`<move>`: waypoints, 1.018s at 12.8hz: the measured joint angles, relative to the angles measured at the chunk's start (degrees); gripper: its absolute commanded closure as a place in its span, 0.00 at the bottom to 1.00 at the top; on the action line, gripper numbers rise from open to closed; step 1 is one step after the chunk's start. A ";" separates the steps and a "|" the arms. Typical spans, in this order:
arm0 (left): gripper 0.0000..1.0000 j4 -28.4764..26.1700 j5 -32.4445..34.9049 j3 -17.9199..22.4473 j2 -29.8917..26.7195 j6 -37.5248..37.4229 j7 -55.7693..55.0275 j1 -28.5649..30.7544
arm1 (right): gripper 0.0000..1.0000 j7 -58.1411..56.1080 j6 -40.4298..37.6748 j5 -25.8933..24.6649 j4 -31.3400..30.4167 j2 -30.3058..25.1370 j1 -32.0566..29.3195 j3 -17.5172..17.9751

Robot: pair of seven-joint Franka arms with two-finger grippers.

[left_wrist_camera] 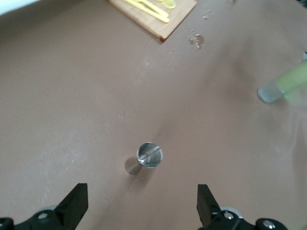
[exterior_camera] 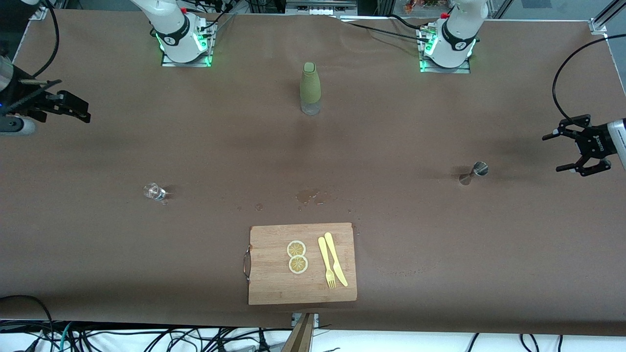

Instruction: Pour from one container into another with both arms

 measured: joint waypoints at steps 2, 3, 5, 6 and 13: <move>0.00 -1.00 3.68 -0.11 -5.17 -0.01 -14.96 -3.66 | 0.00 0.27 -0.47 0.00 1.35 -0.01 0.30 -0.99; 0.00 -1.63 5.16 -0.18 -7.73 -0.04 -22.83 -5.91 | 0.00 0.28 -0.50 0.00 1.59 0.00 0.44 -1.64; 0.00 -3.43 7.22 -0.28 -12.53 -0.20 -38.87 -10.78 | 0.00 0.29 -0.40 0.00 1.66 0.01 1.13 -2.24; 0.00 -4.15 8.36 -0.32 -14.39 -0.40 -45.47 -12.98 | 0.00 0.42 -0.25 0.00 1.66 0.01 1.74 -2.27; 0.00 -4.85 26.23 -0.30 -23.23 -3.16 -76.26 -23.40 | 0.00 1.05 -0.11 0.00 1.96 0.03 2.72 -2.51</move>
